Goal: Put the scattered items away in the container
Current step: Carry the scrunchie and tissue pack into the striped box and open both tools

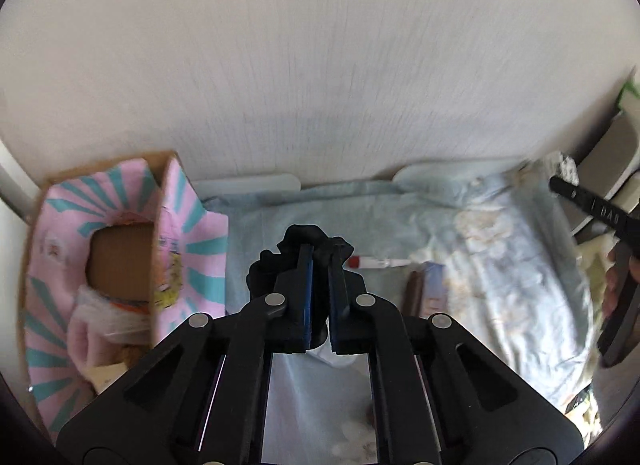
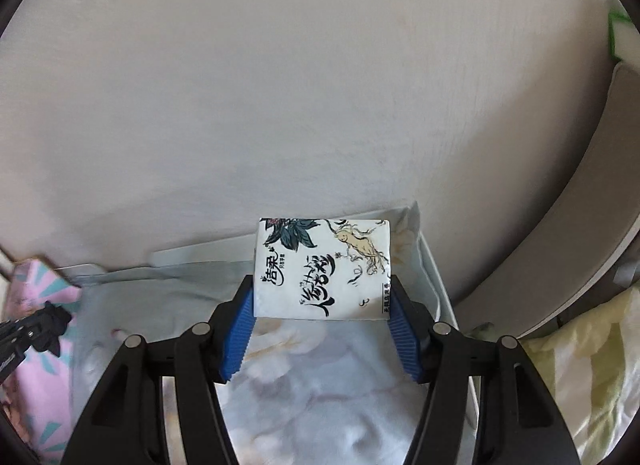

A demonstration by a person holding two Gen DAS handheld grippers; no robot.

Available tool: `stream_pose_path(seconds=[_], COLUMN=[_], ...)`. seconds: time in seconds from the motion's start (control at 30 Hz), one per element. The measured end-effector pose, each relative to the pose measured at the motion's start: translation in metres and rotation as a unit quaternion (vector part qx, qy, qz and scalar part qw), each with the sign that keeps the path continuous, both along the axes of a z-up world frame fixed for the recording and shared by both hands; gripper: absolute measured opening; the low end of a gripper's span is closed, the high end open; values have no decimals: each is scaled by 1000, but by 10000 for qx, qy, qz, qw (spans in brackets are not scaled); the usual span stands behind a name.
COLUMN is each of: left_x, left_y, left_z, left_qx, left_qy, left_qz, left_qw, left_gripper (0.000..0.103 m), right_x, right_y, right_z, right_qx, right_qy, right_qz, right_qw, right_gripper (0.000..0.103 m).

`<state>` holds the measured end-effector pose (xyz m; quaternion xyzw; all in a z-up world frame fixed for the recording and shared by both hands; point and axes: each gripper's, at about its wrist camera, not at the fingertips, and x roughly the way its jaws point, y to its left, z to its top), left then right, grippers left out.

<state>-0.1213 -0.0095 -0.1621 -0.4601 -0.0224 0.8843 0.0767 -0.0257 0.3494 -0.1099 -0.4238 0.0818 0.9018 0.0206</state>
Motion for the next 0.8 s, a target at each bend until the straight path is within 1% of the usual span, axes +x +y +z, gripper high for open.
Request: stream_pose_path(seconds=[0.1, 0.13, 0.27, 0.3, 0.37, 0.4, 0.5, 0.6, 0.63, 0.7, 0.8], left_x=[15, 24, 54, 62, 78, 87, 109, 127, 130, 133, 133], left_y=[-9, -14, -36, -44, -64, -75, -108, -134, -140, -147, -146], left_z=[31, 45, 74, 80, 87, 89, 84, 69, 63, 51, 37], left_qx=[24, 16, -97, -126, -222, -292, -308, -179, -73, 170, 165], left_qy=[245, 324, 562, 592, 626, 620, 498, 318, 262, 192, 142], left_qz=[44, 75, 334, 432, 689, 856, 1290, 1677, 1779, 1889, 1848], left_qw=[9997, 9994, 9978, 9972, 9954, 9940, 9899, 9852, 9837, 9817, 9825], left_gripper=[5, 5, 5, 5, 5, 5, 5, 5, 5, 5, 5], right_x=[22, 29, 51, 50, 13, 10, 20, 29, 31, 32, 26], right_y=[-19, -28, -67, -78, -102, -114, -159, -206, -224, -251, -288], right_z=[26, 36, 69, 76, 88, 94, 107, 111, 111, 108, 102], right_qx=[-13, -40, -99, -151, -261, -291, -316, -211, -224, -307, -395], right_qy=[170, 240, 409, 450, 522, 565, 658, 685, 678, 635, 442], right_qz=[359, 525, 1094, 1251, 1595, 1782, 2425, 3031, 3225, 3501, 3770], right_qw=[9992, 9983, 9931, 9910, 9855, 9819, 9674, 9503, 9439, 9340, 9243], right_gripper=[57, 57, 57, 57, 57, 57, 57, 57, 57, 57, 57])
